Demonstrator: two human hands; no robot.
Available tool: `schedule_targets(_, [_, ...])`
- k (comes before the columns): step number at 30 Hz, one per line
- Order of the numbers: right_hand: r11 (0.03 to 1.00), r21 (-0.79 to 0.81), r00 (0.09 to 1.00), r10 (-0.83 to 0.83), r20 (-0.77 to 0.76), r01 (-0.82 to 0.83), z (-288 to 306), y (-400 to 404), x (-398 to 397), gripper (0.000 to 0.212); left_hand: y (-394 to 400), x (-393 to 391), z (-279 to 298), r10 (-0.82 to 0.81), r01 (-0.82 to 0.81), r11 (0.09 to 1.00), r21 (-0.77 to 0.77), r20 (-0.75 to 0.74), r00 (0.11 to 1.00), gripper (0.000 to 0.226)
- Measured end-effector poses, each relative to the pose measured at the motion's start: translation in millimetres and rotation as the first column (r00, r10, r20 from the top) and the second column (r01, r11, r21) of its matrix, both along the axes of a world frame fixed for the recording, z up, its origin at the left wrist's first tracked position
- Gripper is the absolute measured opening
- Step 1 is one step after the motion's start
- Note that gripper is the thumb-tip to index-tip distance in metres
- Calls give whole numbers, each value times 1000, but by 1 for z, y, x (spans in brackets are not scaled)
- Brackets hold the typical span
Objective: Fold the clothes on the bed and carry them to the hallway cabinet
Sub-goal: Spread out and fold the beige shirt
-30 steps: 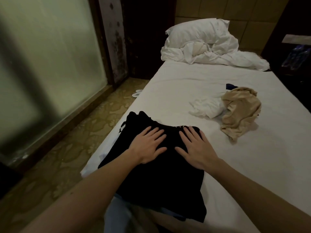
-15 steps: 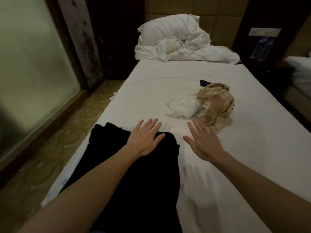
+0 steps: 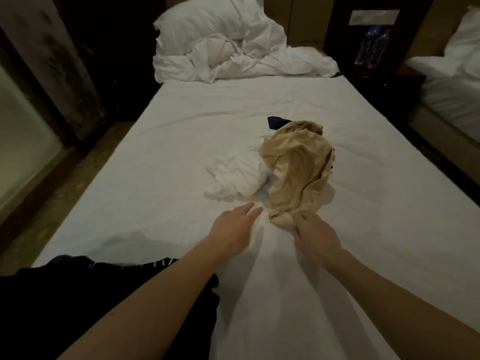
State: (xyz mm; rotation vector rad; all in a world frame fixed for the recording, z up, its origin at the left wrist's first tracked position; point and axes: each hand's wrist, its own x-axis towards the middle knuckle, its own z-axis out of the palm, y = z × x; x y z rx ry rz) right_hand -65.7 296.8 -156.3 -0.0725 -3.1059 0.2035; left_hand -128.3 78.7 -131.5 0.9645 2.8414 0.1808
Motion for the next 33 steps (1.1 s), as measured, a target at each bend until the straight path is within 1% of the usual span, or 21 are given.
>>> schedule_targets(2, [998,-54,998,16,-64,-19,-8,9,-9,14,20,-8,-14,-35,35,999,22,-5,999,63])
schedule_targets(3, [994,-104,997,22,-78,-30,-11,13,-12,14,31,-10,-20,-45,46,998,47,-18,999,64])
schedule_targets(5, [967,-241,993,64,-96,-86,-11,20,-13,23,51,-11,-29,-41,47,992,113,-53,998,64])
schedule_targets(7, [915,-369,983,121,-140,-165,-4,23,-7,29,65,-9,-33,-34,49,985,163,-91,995,53])
schedule_targets(10, [864,-437,964,177,-199,-249,13,21,10,19,73,-1,-28,-55,98,956,277,-160,986,22])
schedule_targets(12, [832,-477,952,183,-247,-284,28,21,22,16,72,6,-17,-82,152,927,343,-211,974,15])
schedule_targets(14, [806,-495,934,190,-303,-325,47,24,34,20,64,16,3,-125,207,902,379,-230,965,17])
schedule_targets(15, [803,-488,926,200,-319,-342,58,25,41,26,58,22,14,-148,231,894,385,-234,961,22])
schedule_targets(17, [826,-438,918,221,-330,-356,81,25,57,47,44,37,41,-181,263,880,395,-233,955,31])
schedule_targets(18, [843,-395,910,233,-342,-364,93,25,65,57,37,46,56,-182,259,869,422,-214,960,30])
schedule_targets(19, [856,-349,900,256,-354,-381,104,24,73,61,30,56,71,-183,242,853,461,-170,968,28])
schedule_targets(20, [861,-297,878,289,-383,-413,114,23,82,59,24,68,88,-188,212,838,503,-99,977,28])
schedule_targets(22, [864,-193,814,333,-476,-466,132,20,99,41,12,94,116,-214,174,816,551,8,977,29])
schedule_targets(24, [869,-162,781,321,-536,-468,153,14,120,29,1,121,138,-226,163,819,551,48,973,20])
schedule_targets(26, [879,-141,768,309,-561,-456,174,8,143,24,-9,146,159,-199,124,814,568,71,977,24])
schedule_targets(27, [891,-104,758,310,-574,-443,181,6,154,24,-15,156,168,-190,114,807,579,73,979,25])
schedule_targets(29, [903,-55,750,318,-580,-425,192,4,176,32,-28,174,184,-209,142,821,553,59,976,33])
schedule_targets(31, [891,-54,750,345,-564,-451,198,6,198,39,-41,188,191,-243,196,870,453,46,969,21])
schedule_targets(33, [869,-61,760,393,-517,-491,196,7,218,44,-51,201,189,-238,218,919,329,22,971,32])
